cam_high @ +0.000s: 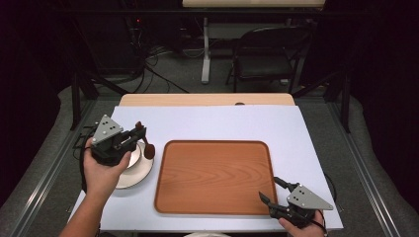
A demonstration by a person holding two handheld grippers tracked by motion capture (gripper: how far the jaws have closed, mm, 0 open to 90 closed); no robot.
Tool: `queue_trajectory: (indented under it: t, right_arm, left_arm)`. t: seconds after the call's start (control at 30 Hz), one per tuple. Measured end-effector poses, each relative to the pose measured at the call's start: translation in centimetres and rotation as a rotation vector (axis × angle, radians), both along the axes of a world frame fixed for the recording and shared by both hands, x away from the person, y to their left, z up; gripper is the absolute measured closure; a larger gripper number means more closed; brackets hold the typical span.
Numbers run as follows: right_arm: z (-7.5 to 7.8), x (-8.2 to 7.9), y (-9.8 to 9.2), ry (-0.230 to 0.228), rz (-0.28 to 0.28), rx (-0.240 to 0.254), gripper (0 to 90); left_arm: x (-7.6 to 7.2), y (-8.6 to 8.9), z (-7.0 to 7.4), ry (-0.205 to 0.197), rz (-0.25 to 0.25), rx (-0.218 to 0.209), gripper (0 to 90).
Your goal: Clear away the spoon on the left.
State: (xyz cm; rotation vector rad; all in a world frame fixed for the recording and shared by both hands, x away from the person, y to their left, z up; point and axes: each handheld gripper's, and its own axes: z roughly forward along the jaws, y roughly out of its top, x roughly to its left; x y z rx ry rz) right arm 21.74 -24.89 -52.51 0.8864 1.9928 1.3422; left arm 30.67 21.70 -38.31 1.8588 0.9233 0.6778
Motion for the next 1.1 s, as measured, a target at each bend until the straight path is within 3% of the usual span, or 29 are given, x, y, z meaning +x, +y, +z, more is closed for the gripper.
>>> queue_trajectory:
  t: [0.2,0.43,0.7,1.1]
  right_arm:
    - [0.0,0.0,0.0,-0.001,0.0,-0.001,31.8]
    - [0.0,0.0,0.0,-0.002,0.001,0.0,31.8]
    - [0.0,0.0,-0.1,-0.003,0.0,0.0,31.8]
    - [0.0,0.0,-0.1,-0.003,-0.001,0.0,31.8]
  left_arm:
    - [0.2,-1.2,-0.2,0.08,-0.095,-0.002,84.3]
    - [0.5,-2.1,-0.9,0.143,-0.159,-0.001,84.3]
    - [0.6,-2.8,-1.7,0.198,-0.208,-0.023,84.3]
    - [0.6,-3.9,-4.0,0.279,-0.246,-0.008,84.3]
